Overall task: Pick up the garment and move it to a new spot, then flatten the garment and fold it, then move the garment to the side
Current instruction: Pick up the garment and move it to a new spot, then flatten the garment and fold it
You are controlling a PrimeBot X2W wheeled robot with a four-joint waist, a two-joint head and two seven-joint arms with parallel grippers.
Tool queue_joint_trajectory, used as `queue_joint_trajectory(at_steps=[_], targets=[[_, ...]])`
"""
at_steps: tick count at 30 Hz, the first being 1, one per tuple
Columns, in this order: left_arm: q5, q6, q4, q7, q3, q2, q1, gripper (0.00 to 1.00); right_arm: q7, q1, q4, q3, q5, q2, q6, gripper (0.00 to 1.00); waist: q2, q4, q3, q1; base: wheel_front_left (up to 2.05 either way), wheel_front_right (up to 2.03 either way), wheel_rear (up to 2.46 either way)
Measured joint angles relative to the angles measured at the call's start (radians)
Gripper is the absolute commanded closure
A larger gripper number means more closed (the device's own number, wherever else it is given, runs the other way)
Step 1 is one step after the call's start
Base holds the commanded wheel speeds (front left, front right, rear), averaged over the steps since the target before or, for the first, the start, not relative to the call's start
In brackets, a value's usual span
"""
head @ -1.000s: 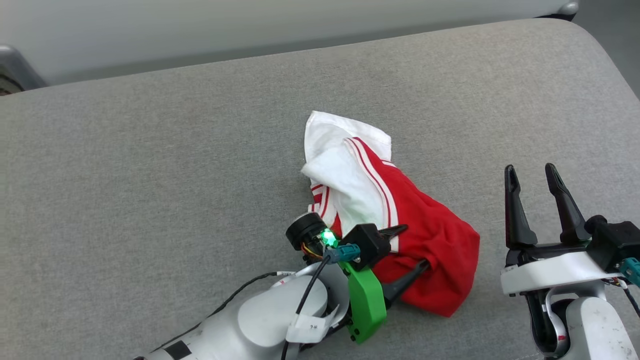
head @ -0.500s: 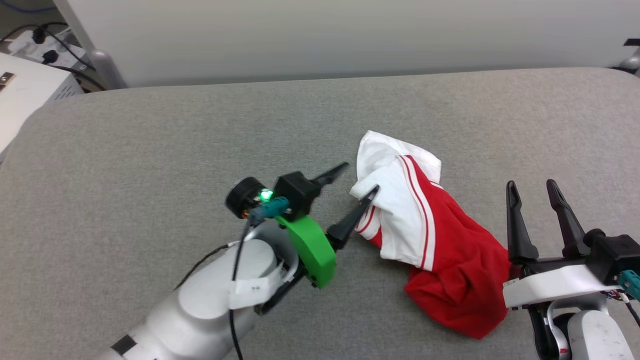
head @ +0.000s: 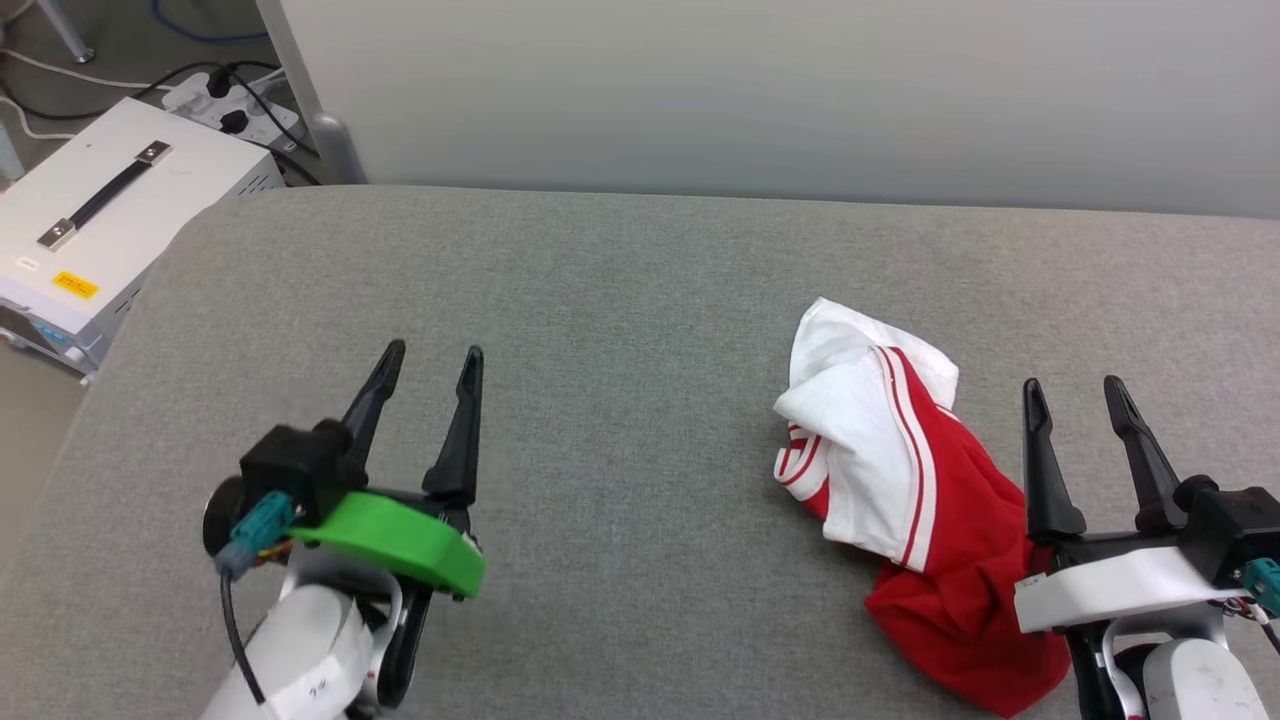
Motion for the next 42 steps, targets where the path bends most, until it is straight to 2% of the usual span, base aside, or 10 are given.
queue_joint_trajectory(at_steps=[4, 12, 21, 25, 28, 31, 33, 34, 38, 42], targets=[[0.064, -0.057, -0.038, 0.0, 0.108, -0.079, 0.121, 0.0, 0.0, 0.011, -0.006, -0.001, -0.005, 0.0, 0.0, 0.0, 0.0, 0.004, -0.005, 0.0, 0.0, 0.0, 0.0], [0.164, -0.125, -0.046, 0.0, 0.208, -0.192, 0.204, 0.0, 0.0, 0.019, -0.018, -0.005, -0.007, 0.0, 0.0, 0.0, 0.0, 0.003, 0.004, 0.0, 0.0, 0.0, 0.0], [0.192, -0.144, -0.022, 0.0, 0.207, -0.22, 0.195, 0.0, 0.0, 0.024, -0.017, 0.011, -0.007, 0.0, 0.0, 0.0, 0.0, -0.01, 0.017, 0.0, 0.0, 0.0, 0.0], [0.157, -0.146, 0.025, 0.007, 0.105, -0.202, 0.16, 0.0, 0.0, 0.024, -0.017, 0.015, -0.008, 0.0, 0.0, 0.0, 0.0, -0.027, 0.029, 0.0001, 0.0, 0.0, 0.0], [0.108, -0.147, 0.043, 0.089, 0.005, -0.176, 0.084, 0.0, 0.0, 0.023, -0.018, 0.012, -0.015, 0.0, 0.0, 0.0, 0.0, -0.04, 0.045, 0.0, 0.0, 0.0, 0.0], [0.023, -0.147, 0.049, 0.244, -0.064, -0.16, -0.009, 0.0, 0.0, 0.018, -0.019, 0.013, -0.017, 0.0, 0.0, 0.0, 0.0, -0.053, 0.066, 0.0, 0.0, 0.0, 0.0], [-0.038, -0.147, 0.057, 0.377, -0.108, -0.156, -0.065, 0.0, 0.0, 0.008, -0.021, 0.016, -0.017, 0.0, 0.0, 0.0, 0.0, -0.064, 0.083, 0.0001, 0.0, 0.0, 0.0], [-0.085, -0.147, 0.058, 0.52, -0.154, -0.15, -0.149, 0.0, 0.0, -0.005, -0.023, 0.024, -0.017, 0.0, 0.0, 0.0, 0.0, -0.08, 0.109, 0.0, 0.0, 0.0, 0.0], [-0.096, -0.147, 0.076, 0.659, -0.186, -0.155, -0.26, 0.0, 0.0, -0.02, -0.026, 0.037, -0.011, 0.0, 0.0, 0.0, 0.0, -0.105, 0.148, 0.0001, 0.0, 0.0, 0.0], [-0.099, -0.138, 0.113, 0.733, -0.197, -0.168, -0.349, 0.0, 0.0, -0.039, -0.028, 0.048, 0.002, 0.0, 0.0, 0.0, 0.0, -0.133, 0.19, 0.0001, 0.0, 0.0, 0.0]])
